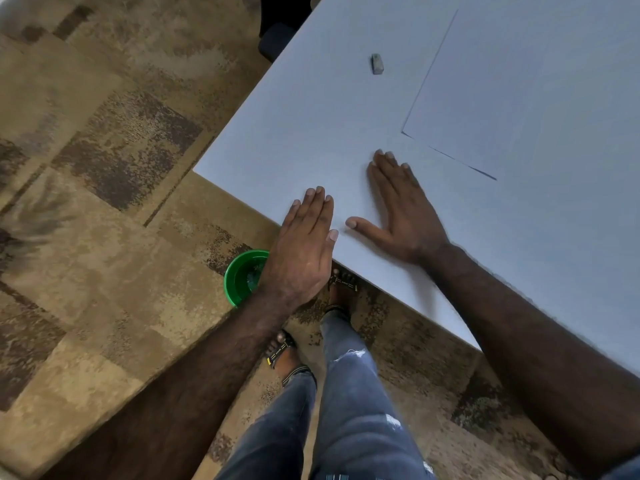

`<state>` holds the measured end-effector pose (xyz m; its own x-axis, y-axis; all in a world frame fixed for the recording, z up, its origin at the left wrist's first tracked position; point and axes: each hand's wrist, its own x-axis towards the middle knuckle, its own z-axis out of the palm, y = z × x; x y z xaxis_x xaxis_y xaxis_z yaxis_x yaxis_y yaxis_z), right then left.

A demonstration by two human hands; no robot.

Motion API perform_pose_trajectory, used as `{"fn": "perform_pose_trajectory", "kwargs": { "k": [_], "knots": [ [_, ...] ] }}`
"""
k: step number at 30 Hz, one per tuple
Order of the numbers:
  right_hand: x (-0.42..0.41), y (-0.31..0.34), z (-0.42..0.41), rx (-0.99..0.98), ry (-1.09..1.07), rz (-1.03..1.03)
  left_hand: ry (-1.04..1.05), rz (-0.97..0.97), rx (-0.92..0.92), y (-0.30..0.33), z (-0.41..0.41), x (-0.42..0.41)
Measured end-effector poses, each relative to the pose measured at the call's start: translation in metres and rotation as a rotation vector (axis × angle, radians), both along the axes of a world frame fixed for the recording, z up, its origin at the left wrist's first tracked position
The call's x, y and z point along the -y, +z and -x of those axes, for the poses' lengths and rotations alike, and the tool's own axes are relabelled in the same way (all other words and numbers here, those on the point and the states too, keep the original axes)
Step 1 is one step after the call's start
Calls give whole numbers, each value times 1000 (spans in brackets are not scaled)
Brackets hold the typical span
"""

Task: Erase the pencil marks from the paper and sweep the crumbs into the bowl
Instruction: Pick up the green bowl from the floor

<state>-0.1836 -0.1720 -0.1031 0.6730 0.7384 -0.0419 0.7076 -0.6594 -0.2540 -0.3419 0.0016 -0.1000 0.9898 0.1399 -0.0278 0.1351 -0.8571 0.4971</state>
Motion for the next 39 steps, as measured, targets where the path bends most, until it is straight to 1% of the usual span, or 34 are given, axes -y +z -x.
{"fn": "perform_pose_trajectory", "kwargs": {
  "k": [1, 3, 5, 8, 10, 14, 17, 22, 27, 30, 34, 39],
  "knots": [
    [-1, -2, 13, 14, -18, -25, 12, 10, 7, -2, 10, -3],
    [1, -1, 27, 0, -149, -51, 14, 16, 13, -2, 18, -5],
    [1, 0, 34, -17, -232, -1, 13, 20, 22, -2, 19, -3],
    [-5, 1, 43, -31, -165, 2, 3, 4, 57, -4, 20, -6],
    [-7, 0, 51, -48, -142, -76, -2, 12, 80, -5, 21, -4],
    [-19, 1, 80, -53, -196, -282, 47, 40, 155, -8, 32, -9],
    [-34, 6, 105, -33, -204, -348, 97, 15, 202, -8, 46, -15],
    [-51, 9, 147, -18, 0, -449, 256, -33, 215, -13, 75, -24],
    [-61, -16, 181, -110, 215, -351, 397, -111, 53, -45, 114, -34],
    [-62, -49, 186, -190, 288, -200, 444, -132, -52, -73, 137, -38],
    [-64, -100, 185, -258, 275, 26, 513, -15, -172, -118, 160, -44],
    [-77, -162, 178, -308, 246, 165, 576, 93, -344, -177, 182, -49]
  ]
}}
